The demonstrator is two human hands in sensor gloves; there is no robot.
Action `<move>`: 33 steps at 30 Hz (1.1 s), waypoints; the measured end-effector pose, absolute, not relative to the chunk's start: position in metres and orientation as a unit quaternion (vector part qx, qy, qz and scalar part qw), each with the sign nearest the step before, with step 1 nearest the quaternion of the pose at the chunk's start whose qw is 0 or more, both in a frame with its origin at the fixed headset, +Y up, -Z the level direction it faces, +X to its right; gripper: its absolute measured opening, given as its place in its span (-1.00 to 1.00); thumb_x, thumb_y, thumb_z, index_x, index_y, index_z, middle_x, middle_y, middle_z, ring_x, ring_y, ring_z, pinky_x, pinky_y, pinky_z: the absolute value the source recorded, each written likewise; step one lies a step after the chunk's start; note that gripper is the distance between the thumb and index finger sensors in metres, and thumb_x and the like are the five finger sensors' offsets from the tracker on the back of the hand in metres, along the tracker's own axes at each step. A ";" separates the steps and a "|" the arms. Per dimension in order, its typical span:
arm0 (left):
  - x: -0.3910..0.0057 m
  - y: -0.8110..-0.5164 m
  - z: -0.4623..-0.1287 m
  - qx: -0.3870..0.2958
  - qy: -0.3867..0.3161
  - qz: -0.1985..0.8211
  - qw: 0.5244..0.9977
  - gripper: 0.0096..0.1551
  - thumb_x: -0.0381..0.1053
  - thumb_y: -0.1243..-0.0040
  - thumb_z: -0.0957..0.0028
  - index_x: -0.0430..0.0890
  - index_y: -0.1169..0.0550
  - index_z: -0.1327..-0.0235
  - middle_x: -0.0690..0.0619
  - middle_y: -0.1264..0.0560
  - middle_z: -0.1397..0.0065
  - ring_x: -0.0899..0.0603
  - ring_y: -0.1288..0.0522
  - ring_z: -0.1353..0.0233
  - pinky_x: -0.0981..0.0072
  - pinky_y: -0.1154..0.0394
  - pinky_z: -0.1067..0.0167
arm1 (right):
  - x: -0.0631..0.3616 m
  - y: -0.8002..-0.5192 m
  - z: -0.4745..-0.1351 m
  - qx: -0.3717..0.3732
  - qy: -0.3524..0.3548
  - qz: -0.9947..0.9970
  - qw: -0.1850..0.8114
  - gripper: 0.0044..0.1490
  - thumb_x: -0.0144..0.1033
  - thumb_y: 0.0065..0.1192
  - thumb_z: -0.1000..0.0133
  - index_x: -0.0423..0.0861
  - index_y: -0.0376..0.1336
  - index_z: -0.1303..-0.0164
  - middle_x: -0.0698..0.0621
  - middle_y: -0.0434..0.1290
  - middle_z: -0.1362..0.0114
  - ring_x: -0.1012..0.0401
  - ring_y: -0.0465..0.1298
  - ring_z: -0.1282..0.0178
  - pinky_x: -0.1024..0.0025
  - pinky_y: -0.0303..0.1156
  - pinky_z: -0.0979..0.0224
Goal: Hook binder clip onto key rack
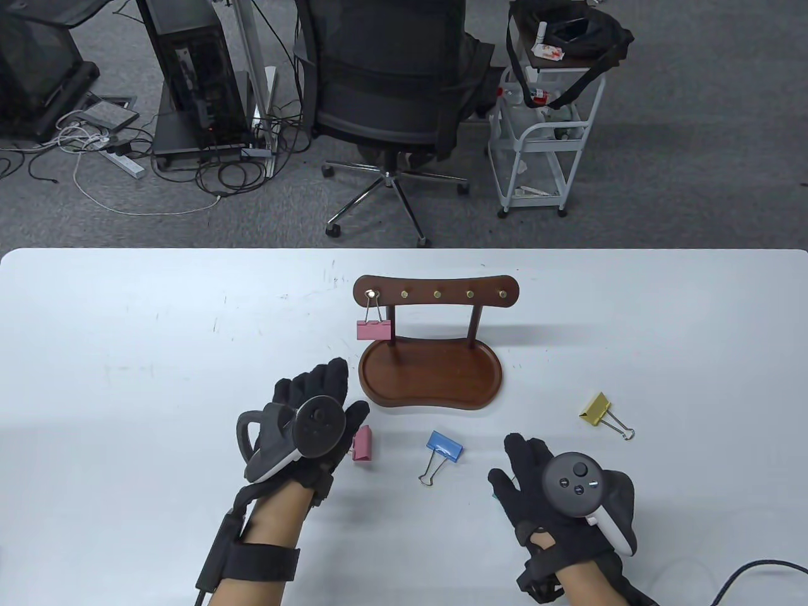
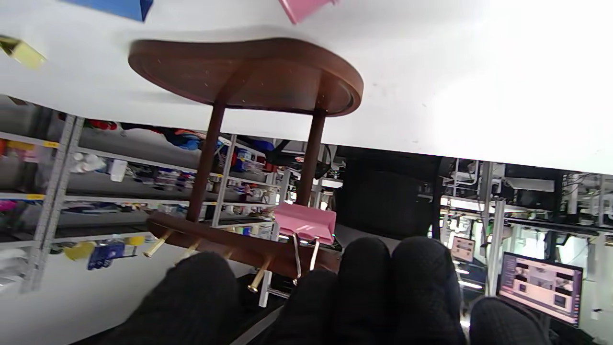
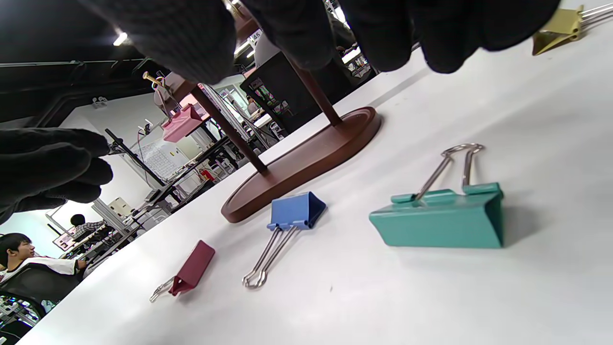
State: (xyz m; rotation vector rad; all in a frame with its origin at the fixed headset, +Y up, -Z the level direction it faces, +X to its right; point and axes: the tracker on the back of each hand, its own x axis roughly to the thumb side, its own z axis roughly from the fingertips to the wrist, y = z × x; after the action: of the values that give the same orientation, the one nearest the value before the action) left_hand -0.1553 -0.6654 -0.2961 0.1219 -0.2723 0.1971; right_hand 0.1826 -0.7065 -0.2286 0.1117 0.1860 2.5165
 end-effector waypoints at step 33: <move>-0.148 -0.752 -0.309 -0.121 -0.207 0.004 0.971 0.11 0.12 -0.43 -0.08 -0.28 -0.17 -0.76 -0.30 -0.30 -0.72 -0.58 -0.33 -0.59 -0.64 -0.09 -0.42 | 0.184 -0.707 -0.228 0.046 0.068 0.949 0.305 -0.04 0.04 0.12 -0.28 -0.31 0.06 -0.74 -0.55 0.09 -0.68 -0.51 0.16 -0.50 -0.42 0.14 -0.40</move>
State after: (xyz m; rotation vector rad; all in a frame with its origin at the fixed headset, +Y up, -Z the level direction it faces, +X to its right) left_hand -0.1479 -0.7521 -0.3090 -0.2436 -0.4184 0.0073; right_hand 0.1836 -0.7070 -0.2276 0.1218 0.1811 2.5116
